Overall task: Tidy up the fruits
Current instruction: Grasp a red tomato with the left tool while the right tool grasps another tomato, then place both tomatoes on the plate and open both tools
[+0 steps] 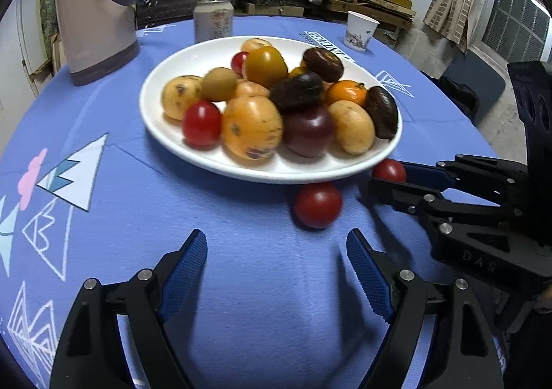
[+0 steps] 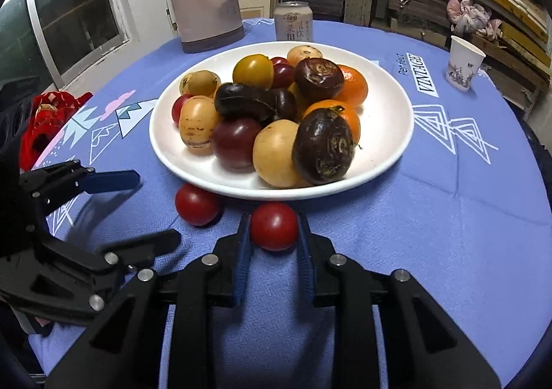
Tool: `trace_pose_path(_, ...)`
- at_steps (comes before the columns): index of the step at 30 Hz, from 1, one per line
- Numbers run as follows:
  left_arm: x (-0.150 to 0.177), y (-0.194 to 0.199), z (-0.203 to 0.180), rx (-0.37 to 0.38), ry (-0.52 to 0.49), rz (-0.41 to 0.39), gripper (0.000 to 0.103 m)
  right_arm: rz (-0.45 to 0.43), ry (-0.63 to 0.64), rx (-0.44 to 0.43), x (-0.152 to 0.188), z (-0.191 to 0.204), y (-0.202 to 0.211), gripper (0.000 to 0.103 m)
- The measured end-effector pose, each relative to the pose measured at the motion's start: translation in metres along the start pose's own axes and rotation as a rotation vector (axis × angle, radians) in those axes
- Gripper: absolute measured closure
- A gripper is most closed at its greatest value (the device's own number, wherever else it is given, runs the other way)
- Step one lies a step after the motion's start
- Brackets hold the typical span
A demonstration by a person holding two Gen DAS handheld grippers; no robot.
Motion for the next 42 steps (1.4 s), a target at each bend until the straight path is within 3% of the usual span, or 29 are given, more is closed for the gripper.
trace_pose_path(11,-0.013,-0.017,-0.006,-0.042,0.043,0.002,0.023,0.02,-0.034,0.022,0.003,-0.013,-0.002,0.077)
trace_pose_path(15,-0.015,-0.02,-0.008,-0.058,0.025,-0.014,0.036,0.023,-0.04,0.03,0.005,-0.018,0.0,0.077)
trace_pose_path(19,-0.014,-0.023,-0.015,-0.069,-0.056,-0.031,0.046,0.027,-0.053,0.045,0.006,-0.025,0.002,0.077)
trace_pose_path(20,-0.014,-0.023,-0.018,-0.051,-0.072,-0.032,0.057,0.03,-0.056,0.048,0.007,-0.026,0.001,0.077)
trace_pose_path(23,-0.014,-0.024,-0.025,-0.014,-0.095,-0.031,0.072,0.04,-0.045,0.046,0.008,-0.023,-0.001,0.077)
trace_pose_path(33,-0.005,-0.008,-0.016,0.001,-0.024,-0.008,0.073,0.022,-0.022,0.02,0.008,-0.018,0.006,0.077)
trace_pose_path(42,0.003,0.03,-0.011,-0.01,-0.019,-0.052,0.073,-0.011,-0.023,-0.064,0.013,-0.009,0.024,0.077)
Point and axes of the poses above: each gripper's, at about its wrist camera, not at the fingertips, and y roughly against the way its jaws point, z to its left, x to its underside, the point moved 4 cm from there along -y, roughly the way its jaws point, and after that the axes turned 10 degrees about x, right-handed, at the moved point
